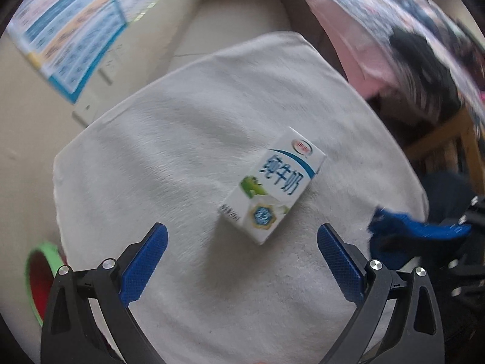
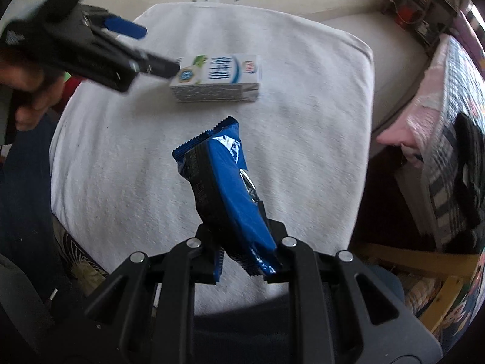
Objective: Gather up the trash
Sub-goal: 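Grasp the blue snack wrapper with the right gripper while the left gripper grasps the white milk carton, then carry the milk carton and blue wrapper over the red bucket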
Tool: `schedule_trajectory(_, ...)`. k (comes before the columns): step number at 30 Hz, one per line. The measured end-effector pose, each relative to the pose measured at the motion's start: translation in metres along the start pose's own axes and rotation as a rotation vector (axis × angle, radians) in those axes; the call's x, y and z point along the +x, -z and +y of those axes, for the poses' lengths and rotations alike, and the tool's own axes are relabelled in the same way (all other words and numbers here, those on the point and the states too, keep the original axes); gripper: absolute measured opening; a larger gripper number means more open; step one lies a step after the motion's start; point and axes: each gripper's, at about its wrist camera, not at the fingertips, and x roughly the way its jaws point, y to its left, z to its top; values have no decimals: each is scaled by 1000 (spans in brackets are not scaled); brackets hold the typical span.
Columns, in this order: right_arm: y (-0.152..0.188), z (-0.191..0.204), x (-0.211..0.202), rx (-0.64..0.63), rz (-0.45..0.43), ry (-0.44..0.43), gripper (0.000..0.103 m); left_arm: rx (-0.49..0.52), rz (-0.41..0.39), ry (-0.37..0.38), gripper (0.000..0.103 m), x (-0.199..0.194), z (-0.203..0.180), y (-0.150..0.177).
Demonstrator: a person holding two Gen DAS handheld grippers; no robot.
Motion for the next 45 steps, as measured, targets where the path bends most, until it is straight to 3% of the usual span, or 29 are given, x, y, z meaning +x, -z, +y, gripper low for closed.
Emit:
schedule_trajectory(8, 6, -11, -1, 54, -4, -9, 18, 142, 85, -54, 94, 39, -19, -18)
schedule_trajectory(13, 7, -15, 0, 77, -11, -22, 18, 179, 122, -35, 93, 52, -20, -28)
schedule_trajectory(17, 6, -18, -1, 100, -22, -31, 18, 189, 153, -5, 82, 63, -24, -32)
schedule_trajectory(20, 7, -22, -1, 114, -26, -27, 18, 187, 172, 0, 66, 69, -26, -32)
schedule_trajectory(24, 8, -24, -1, 128, -25, -23, 18, 178, 172, 27, 58, 65, -26, -28)
schedule_trajectory(32, 6, -19, 0, 120, -29, -16, 18, 172, 177, 24, 55, 46, -21, 0)
schedule_trajectory(45, -9, 0, -12, 105, -86, -31, 18, 28, 38, -13, 53, -23, 13, 38)
